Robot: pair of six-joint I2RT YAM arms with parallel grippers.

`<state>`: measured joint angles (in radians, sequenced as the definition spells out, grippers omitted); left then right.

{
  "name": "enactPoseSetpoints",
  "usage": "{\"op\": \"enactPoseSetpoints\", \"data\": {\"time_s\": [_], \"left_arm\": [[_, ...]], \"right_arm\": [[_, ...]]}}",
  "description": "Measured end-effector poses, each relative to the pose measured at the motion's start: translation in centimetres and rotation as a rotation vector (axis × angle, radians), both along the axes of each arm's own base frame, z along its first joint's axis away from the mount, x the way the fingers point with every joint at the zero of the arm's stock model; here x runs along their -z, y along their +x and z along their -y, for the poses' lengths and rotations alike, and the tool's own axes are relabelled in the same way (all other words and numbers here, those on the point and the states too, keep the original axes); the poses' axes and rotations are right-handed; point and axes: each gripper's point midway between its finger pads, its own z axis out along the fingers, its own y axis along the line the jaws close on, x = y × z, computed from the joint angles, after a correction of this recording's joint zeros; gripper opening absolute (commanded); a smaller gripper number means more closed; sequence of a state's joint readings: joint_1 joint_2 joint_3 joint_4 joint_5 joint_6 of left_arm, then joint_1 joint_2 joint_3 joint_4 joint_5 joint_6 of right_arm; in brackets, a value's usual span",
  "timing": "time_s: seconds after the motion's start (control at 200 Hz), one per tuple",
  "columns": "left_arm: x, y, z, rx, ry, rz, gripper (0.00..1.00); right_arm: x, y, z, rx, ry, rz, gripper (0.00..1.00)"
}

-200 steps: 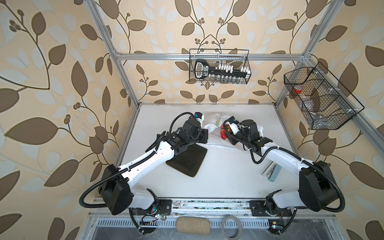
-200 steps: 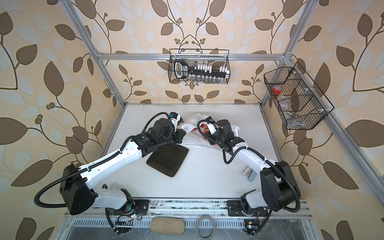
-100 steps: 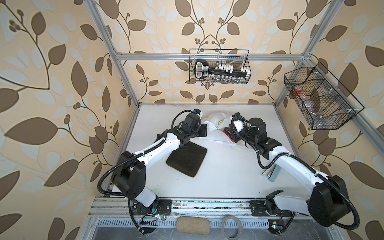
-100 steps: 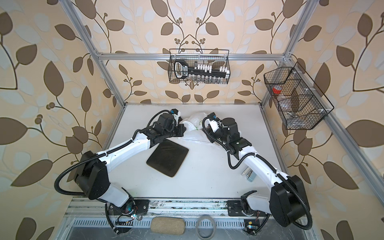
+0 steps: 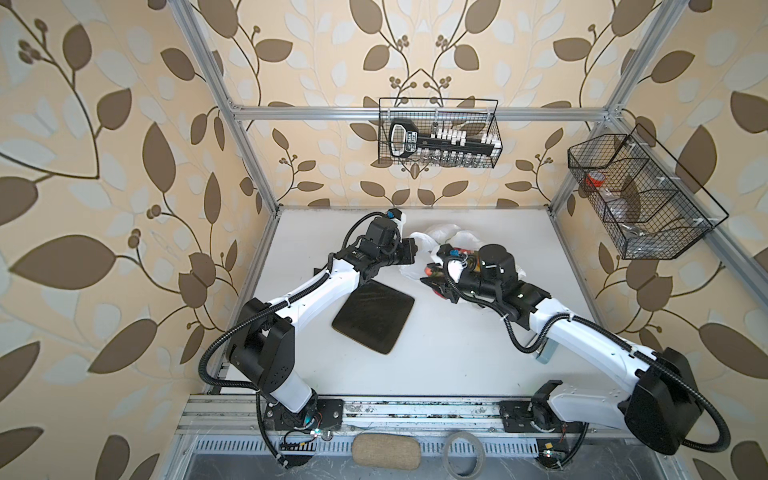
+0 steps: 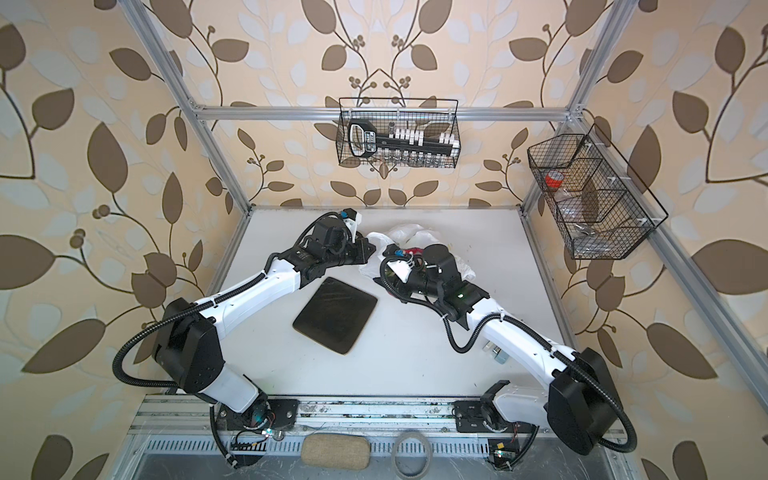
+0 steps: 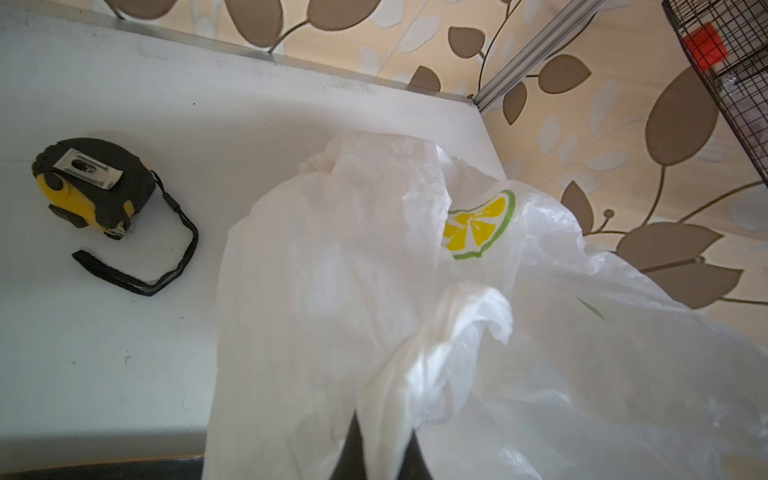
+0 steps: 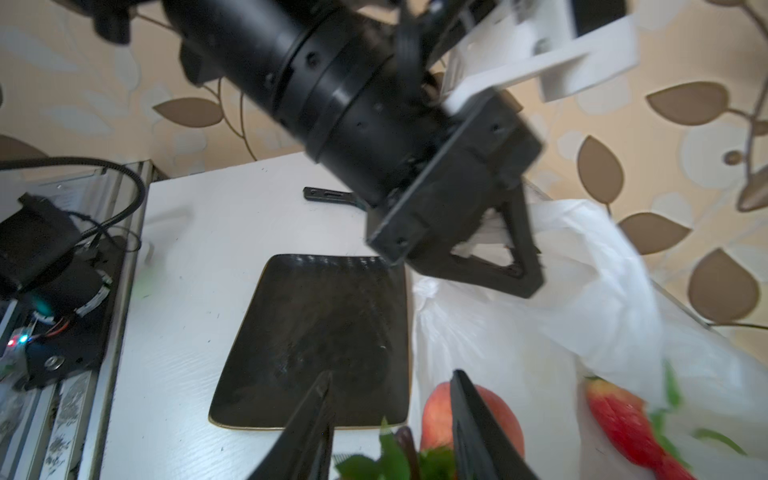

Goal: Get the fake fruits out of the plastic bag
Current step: 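Carry the peach with the right gripper over the black tray and release it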

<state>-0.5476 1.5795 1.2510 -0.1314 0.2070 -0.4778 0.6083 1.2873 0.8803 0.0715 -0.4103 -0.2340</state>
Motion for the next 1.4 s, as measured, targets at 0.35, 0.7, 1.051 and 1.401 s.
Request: {"op": "enactPoseSetpoints", "data": {"time_s": [0.35,0.7,1.051,1.401], "left_arm": [[-0.3,-0.2,0.0,0.020,0.001,-0.010,0.00],[0.2,-0.4,-0.2,0.032,0.028,-0.017,0.00],[0.7,-0.7,-0.4,0.036,0.046,-0.034,0.00],[0.7,-0.7,-0.4,0.037,0.048,-0.032,0.00]], "right_arm": [[12.2,-2.3,-6.9,-0.195,-0.190,-0.122,0.25],[16.7,0.5,-11.0,-0.177,-0.239,-0.121,0.25],[17.8,1.7,-13.3,-0.171,-0.242,-0.116,0.46],[17.6,2.0,-13.5,-0.149,-0.231,-0.122,0.85]]}}
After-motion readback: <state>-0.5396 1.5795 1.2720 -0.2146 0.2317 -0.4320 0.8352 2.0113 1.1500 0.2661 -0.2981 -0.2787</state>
